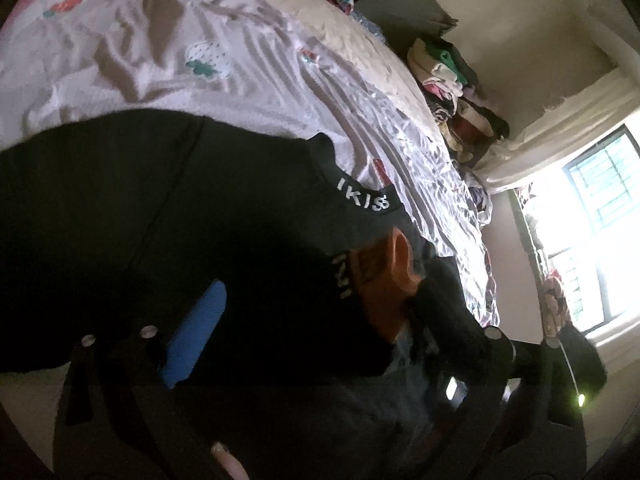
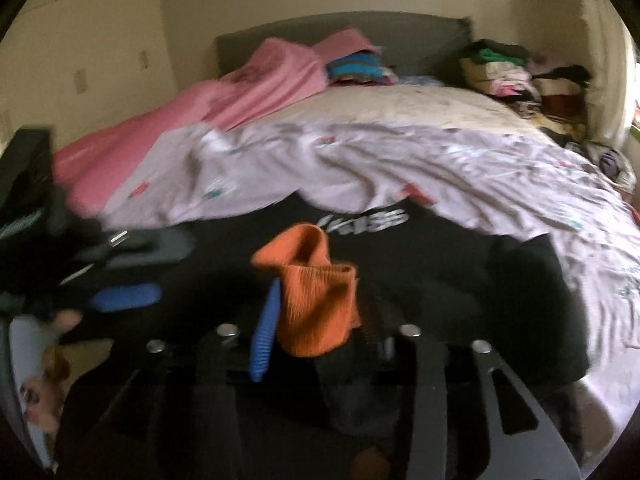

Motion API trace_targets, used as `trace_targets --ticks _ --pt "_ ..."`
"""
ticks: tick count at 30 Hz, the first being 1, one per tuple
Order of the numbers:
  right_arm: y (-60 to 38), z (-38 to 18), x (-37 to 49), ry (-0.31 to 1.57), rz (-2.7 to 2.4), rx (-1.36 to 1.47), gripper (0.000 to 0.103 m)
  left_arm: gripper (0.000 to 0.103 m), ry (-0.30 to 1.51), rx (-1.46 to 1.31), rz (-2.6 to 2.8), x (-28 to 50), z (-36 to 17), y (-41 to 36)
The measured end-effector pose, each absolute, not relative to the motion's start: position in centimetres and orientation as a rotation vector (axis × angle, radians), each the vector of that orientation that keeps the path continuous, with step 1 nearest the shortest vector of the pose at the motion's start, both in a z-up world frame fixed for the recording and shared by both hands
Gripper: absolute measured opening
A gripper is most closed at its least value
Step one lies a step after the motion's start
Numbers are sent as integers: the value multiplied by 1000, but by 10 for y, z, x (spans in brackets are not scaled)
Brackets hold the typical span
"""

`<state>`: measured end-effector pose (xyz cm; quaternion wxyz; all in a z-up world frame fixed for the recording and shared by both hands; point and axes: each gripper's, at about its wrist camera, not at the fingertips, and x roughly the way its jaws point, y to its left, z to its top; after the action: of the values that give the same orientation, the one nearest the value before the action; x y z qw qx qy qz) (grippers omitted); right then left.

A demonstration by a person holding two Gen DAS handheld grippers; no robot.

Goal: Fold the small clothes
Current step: 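Carry the sleeve across the chest with the right tool while the left tool grasps the other orange cuff, then lay the held sleeve across the chest with the left tool and open it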

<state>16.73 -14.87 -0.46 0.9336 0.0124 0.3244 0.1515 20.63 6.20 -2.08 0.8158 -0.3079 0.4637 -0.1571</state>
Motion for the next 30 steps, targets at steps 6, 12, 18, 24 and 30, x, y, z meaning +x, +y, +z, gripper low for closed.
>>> trace_targets --ticks 6,12,18,24,30 --pt "-138 -4 136 679 449 -9 62 67 1039 -693 -354 205 -34 61" --pt "-174 5 120 662 401 16 67 61 1104 -641 -342 208 -50 40" --pt "-228 8 121 662 271 71 67 21 1096 -526 -304 208 -56 17" --pt "-277 5 123 668 151 115 67 7 932 -428 -361 197 -15 4" --pt "-298 6 125 660 90 124 67 7 788 -389 -357 180 33 17"
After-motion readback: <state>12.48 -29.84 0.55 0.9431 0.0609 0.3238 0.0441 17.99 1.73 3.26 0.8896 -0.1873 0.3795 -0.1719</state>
